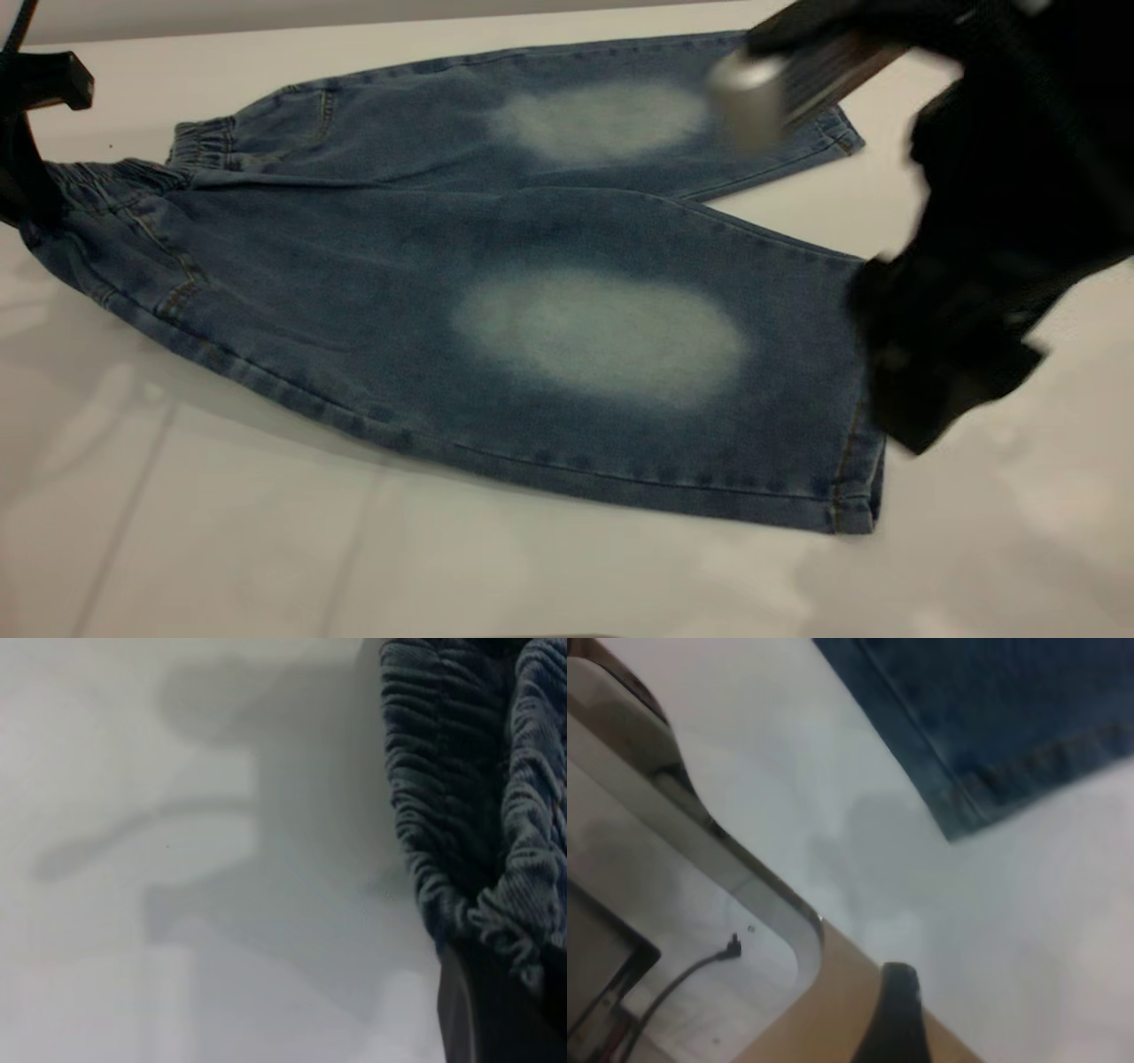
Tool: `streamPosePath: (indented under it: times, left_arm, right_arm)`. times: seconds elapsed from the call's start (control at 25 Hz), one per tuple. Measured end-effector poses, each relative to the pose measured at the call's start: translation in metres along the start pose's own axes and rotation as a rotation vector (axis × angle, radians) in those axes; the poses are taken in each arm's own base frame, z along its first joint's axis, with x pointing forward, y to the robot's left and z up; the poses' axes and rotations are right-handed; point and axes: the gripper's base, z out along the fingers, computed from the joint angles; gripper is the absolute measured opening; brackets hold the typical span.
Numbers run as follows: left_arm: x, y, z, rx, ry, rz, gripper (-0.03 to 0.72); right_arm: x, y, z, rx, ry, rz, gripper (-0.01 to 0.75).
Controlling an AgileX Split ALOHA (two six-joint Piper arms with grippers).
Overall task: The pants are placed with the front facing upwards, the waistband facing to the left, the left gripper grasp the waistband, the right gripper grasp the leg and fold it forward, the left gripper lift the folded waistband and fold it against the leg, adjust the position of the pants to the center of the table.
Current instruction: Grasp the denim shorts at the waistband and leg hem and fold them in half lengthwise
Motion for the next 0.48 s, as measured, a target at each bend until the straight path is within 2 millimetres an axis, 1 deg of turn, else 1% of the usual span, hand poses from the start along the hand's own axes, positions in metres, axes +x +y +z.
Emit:
streamPosePath:
  times: [0.08, 0.16, 0.36, 0.48]
  left_arm:
    - [0.0, 0.0, 0.0, 0.0, 0.0, 0.001, 0.059]
    - [0.0, 0.0, 0.0, 0.0, 0.0, 0.002, 0.059]
    - [0.0, 0.0, 0.0, 0.0, 0.004, 0.005, 0.059]
    - [0.0, 0.0, 0.0, -0.001, 0.005, 0.005, 0.059]
  right_arm:
    - [-0.005, 0.008, 0.009, 0.008, -0.018, -0.021, 0.542]
    - [-0.01, 0.011, 0.02, 0.015, -0.02, -0.025, 0.538]
    - [-0.011, 0.007, 0.054, 0.04, 0.062, -0.005, 0.512]
    - [-0.011, 0.005, 0.068, 0.055, 0.081, -0.01, 0.511]
